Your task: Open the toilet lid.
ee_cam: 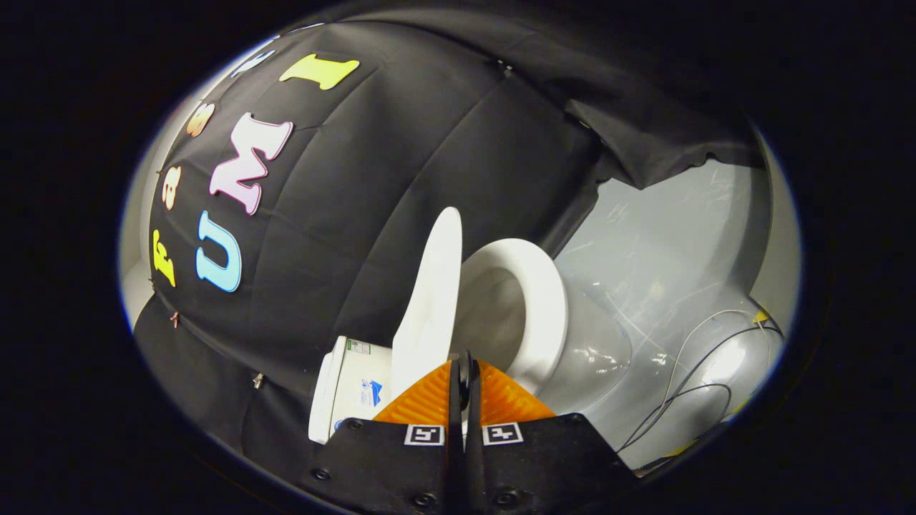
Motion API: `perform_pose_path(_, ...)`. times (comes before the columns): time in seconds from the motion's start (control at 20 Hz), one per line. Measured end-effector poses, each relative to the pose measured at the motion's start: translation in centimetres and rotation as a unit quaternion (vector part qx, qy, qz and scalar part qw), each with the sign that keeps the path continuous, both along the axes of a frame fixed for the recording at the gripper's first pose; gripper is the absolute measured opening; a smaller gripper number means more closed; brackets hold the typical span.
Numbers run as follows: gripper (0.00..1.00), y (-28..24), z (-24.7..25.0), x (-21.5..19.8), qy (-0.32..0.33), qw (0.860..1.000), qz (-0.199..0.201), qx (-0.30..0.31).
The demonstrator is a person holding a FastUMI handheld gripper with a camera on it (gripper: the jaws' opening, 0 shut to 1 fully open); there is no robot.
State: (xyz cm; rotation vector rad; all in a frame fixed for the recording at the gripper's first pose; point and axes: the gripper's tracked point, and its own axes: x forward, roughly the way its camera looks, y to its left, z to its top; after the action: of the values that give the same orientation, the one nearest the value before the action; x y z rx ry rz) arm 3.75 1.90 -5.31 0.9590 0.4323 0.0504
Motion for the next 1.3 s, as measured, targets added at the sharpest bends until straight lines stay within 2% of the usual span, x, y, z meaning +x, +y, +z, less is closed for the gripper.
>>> perform_pose_path(0.45, 0.05, 6.1, 9.7, -0.3, -0.04, 0.994, 0.009, -0.101)
perform_pose_path(0.75, 0.05, 9.9, 13.9, -0.5, -0.048, 0.978, 0.002, -0.205)
perform_pose_path(1.3, 0.05, 16.6, 18.9, -1.3, -0.072, 0.951, 0.006, -0.301)
